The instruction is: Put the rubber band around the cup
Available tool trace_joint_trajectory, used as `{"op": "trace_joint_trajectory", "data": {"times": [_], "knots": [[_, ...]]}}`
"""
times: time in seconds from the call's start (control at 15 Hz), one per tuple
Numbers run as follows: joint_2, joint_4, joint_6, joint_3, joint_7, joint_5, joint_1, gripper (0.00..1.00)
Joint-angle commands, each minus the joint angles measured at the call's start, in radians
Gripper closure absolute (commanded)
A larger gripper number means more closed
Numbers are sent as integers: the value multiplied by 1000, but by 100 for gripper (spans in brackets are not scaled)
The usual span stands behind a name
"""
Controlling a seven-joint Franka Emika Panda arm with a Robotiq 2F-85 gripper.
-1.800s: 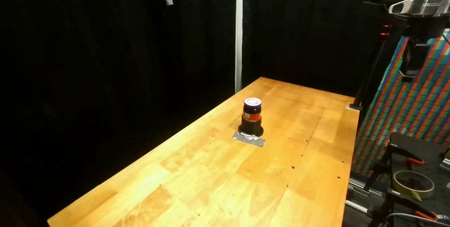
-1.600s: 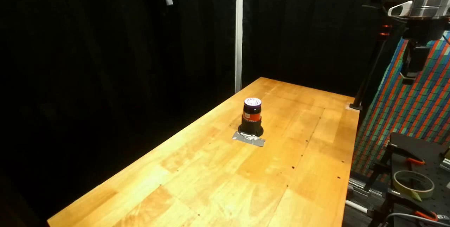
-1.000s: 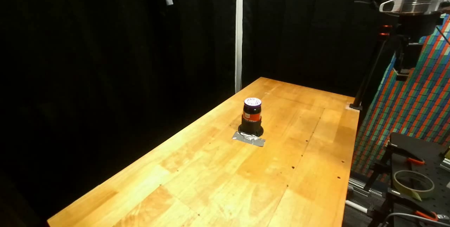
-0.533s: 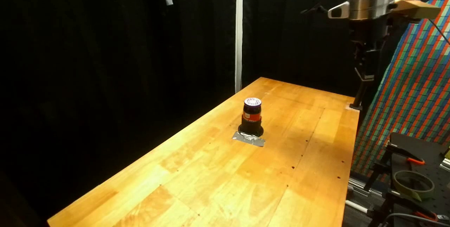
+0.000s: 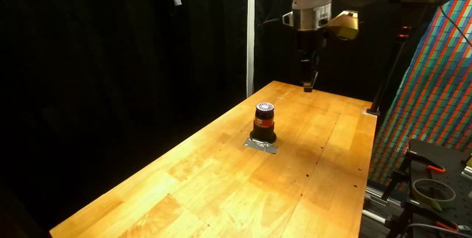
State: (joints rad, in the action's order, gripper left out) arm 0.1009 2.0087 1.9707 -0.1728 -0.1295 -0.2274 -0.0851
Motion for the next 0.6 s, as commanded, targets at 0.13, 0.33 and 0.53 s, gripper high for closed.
{"op": "trace_joint_trajectory", "data": {"times": [0.13,0.33,0.53], "knots": [[303,-350,24,44,-8,5,-45,0],[414,-470,-6,66,14,23,-54,0],[498,-554,-45,80,34,48,-53,0]]}}
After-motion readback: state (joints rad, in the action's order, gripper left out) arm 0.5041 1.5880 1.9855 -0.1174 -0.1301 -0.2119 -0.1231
